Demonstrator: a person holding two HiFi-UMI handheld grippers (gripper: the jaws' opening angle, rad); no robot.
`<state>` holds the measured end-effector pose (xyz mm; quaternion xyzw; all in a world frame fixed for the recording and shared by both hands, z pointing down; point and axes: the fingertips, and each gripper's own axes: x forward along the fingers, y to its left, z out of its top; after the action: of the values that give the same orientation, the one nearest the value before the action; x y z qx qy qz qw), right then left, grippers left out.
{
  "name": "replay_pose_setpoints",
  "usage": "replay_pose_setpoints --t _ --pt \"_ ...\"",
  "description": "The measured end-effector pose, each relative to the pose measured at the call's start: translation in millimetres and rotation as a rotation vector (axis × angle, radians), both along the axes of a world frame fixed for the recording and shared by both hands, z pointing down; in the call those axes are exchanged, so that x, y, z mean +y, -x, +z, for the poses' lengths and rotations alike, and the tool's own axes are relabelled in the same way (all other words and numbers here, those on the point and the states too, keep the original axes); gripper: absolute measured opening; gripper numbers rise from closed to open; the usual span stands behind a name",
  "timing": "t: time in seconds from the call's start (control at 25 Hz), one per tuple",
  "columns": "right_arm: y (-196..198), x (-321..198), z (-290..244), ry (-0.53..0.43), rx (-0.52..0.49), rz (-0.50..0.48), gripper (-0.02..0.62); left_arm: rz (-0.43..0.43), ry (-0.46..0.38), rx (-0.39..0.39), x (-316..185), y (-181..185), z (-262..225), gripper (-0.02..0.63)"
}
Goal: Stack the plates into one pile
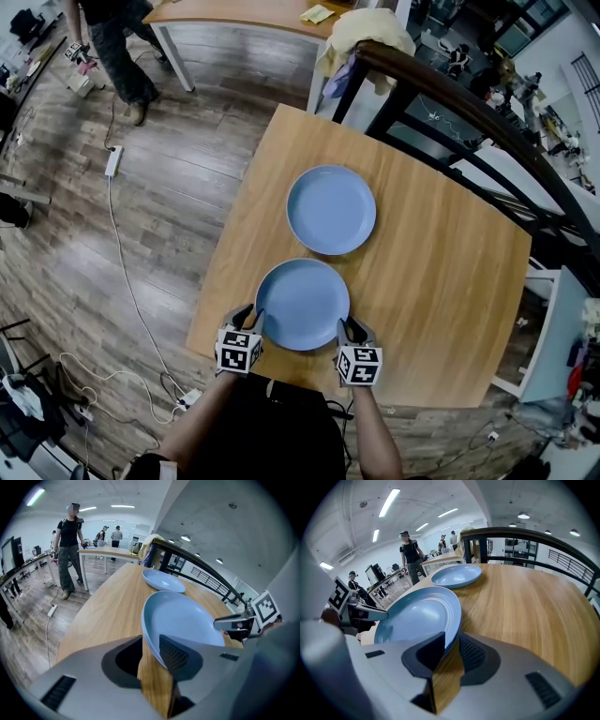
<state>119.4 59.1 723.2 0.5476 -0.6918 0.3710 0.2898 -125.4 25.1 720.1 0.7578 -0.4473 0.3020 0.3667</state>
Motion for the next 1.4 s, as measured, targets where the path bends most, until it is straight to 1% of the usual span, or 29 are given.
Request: replay_pose_setpoints --t 0.12,0.24,0.4,0.48,0.52,0.56,0.64,0.72,0.96,1.24,1.4 --pt "-2 -2 -2 -0.015 -0.001 0.008 0.112 -0.003 0.004 -0.006 0 2 0 0.121" --pt "-4 -6 -9 -0.044 0.003 0.011 0.115 -0.016 -0.012 -0.002 -4 5 -6 0.121" --pt "-3 -11 -32 -0.113 0.012 0.028 0.115 -0.044 -0.024 0.036 -3 11 -17 0.121" --pt "-1 -14 -46 -0.152 0.007 0.039 0.110 -0.046 -0.051 0.052 -6 13 -28 0.120" --pt "1 -14 -53 -0.170 0.002 0.043 0.098 -0.044 -0.066 0.058 -6 13 -35 0.117" --pt "2 -15 -61 -0.187 -0.003 0.047 0.083 -0.039 -0.082 0.064 -6 13 -43 0.105" --pt "3 -17 -76 -0.222 -0.005 0.051 0.072 -0.029 -0.110 0.077 -8 11 -59 0.087" --pt "4 -20 -91 -0.254 -0.005 0.052 0.067 -0.022 -0.141 0.093 -11 9 -75 0.067" --pt "10 -22 -137 -0.348 -0.041 0.070 0.057 -0.018 -0.228 0.144 -12 -1 -120 0.050" --pt "18 -14 -172 -0.415 -0.063 0.060 0.054 0.018 -0.319 0.187 -7 -23 -165 0.029" --pt "13 -16 -187 -0.448 -0.077 0.056 0.052 0.031 -0.335 0.200 -4 -41 -180 0.028"
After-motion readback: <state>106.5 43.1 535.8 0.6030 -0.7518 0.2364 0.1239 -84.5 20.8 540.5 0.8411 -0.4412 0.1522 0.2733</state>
